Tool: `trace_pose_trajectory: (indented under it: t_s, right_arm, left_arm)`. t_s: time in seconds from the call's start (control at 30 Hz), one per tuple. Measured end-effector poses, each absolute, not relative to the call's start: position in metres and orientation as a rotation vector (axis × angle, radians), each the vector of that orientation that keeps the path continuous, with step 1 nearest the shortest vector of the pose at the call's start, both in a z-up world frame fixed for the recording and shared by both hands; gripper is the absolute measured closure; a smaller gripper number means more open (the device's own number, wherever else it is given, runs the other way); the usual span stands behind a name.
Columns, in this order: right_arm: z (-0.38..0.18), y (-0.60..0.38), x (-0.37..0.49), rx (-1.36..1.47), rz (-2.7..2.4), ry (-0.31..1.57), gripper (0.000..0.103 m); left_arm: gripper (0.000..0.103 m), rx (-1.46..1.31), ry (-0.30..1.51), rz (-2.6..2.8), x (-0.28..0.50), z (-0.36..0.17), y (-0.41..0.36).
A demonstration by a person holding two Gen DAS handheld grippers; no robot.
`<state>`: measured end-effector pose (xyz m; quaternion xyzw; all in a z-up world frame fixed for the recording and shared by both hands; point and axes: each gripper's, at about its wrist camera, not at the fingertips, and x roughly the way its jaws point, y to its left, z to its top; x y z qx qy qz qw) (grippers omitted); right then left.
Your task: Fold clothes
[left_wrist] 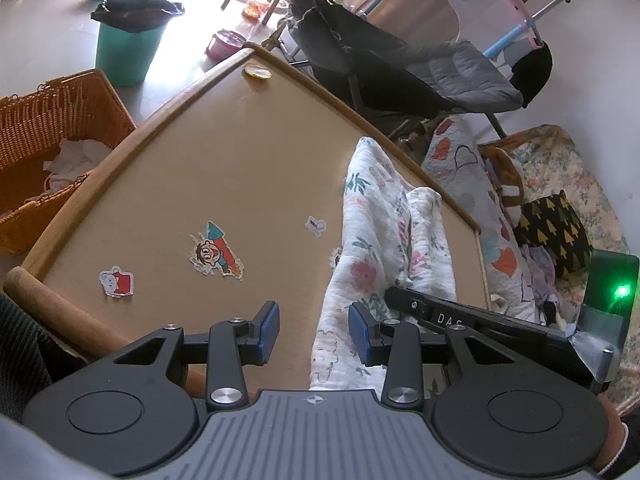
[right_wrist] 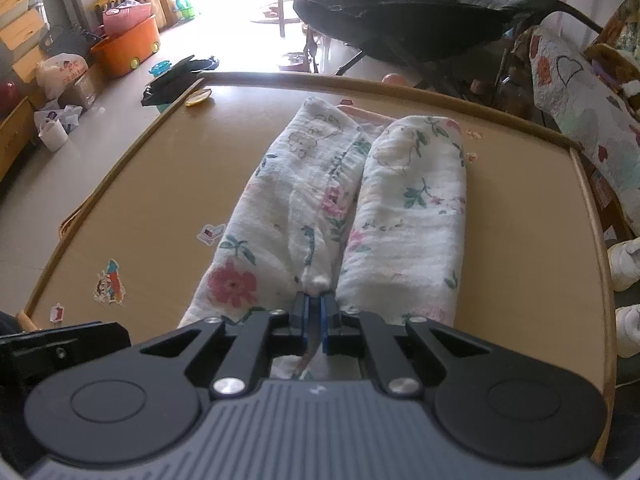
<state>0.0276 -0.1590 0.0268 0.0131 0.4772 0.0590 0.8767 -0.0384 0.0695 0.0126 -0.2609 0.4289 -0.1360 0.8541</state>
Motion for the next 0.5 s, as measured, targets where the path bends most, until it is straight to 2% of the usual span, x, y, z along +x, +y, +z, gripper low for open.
trace_pose_trajectory:
  t_s: [0.1,0.2,0.27,0.5]
  right_arm:
    - [0.029,-0.165,0.025,0.084,0.151,0.992,0.092]
    - [0.044,-0.171,0.014,0.103,0.182,0.952,0.078]
    - [0.056,-0.175,0.001,0.094,0.188,0.900,0.064]
    - [0.060,-0.195,-0.014,0.161,0.112,0.875,0.059]
  left_arm:
    - [0.062,-0.525,0.903,-0.282,-0.039,0.013,0.067]
    - [0.062,-0.498,0.900,-0.270,-0.040,0.014,0.065]
    - [0.062,-0.487,0.900,-0.262,-0.039,0.015,0.064]
    - [0.062,-0.439,0.910,-0.250,-0.037,0.015,0.055]
